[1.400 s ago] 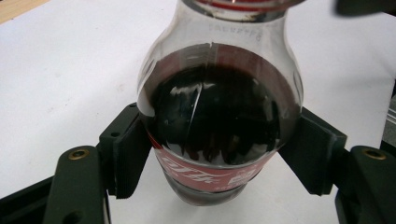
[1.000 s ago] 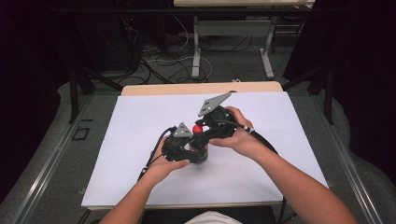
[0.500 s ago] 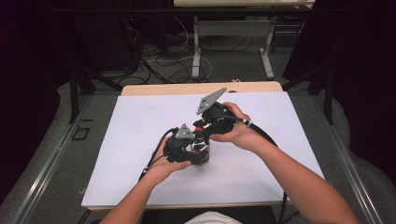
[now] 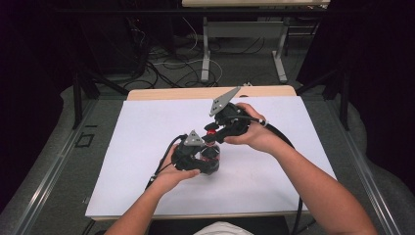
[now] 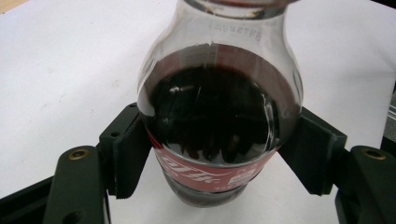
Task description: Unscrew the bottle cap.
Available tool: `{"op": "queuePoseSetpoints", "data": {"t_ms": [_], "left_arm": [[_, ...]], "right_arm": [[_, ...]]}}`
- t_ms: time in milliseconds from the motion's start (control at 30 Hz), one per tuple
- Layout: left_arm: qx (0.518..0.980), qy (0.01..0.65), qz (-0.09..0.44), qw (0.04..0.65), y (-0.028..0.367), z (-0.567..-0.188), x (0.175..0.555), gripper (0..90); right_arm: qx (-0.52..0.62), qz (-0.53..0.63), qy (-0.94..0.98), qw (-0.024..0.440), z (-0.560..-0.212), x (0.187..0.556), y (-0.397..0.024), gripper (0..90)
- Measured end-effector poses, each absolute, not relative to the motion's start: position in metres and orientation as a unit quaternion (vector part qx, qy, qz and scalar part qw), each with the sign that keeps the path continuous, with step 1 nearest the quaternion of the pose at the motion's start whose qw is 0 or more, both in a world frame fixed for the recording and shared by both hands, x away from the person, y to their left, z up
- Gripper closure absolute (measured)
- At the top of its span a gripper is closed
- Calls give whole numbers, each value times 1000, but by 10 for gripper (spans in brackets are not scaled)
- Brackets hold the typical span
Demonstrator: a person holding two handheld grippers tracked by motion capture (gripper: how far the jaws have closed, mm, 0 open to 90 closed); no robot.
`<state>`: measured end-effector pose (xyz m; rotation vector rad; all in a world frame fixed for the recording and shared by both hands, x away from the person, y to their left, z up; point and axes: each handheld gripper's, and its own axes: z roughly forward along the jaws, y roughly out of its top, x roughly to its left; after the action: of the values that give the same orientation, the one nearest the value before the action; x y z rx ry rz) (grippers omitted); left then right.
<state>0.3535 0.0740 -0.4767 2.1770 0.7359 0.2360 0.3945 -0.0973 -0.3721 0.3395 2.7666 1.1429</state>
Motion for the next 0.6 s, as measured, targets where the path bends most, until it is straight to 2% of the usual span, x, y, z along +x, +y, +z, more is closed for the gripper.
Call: {"op": "queuePoseSetpoints", "data": {"t_ms": [400, 600], "left_arm": [[858, 304, 98, 402, 81, -479, 360, 303], [854, 311, 104, 405, 83, -479, 365, 304]], "right_arm": [[139, 385, 909, 81, -367, 393, -115, 614], [163, 381, 906, 87, -378, 387, -127, 614]]}}
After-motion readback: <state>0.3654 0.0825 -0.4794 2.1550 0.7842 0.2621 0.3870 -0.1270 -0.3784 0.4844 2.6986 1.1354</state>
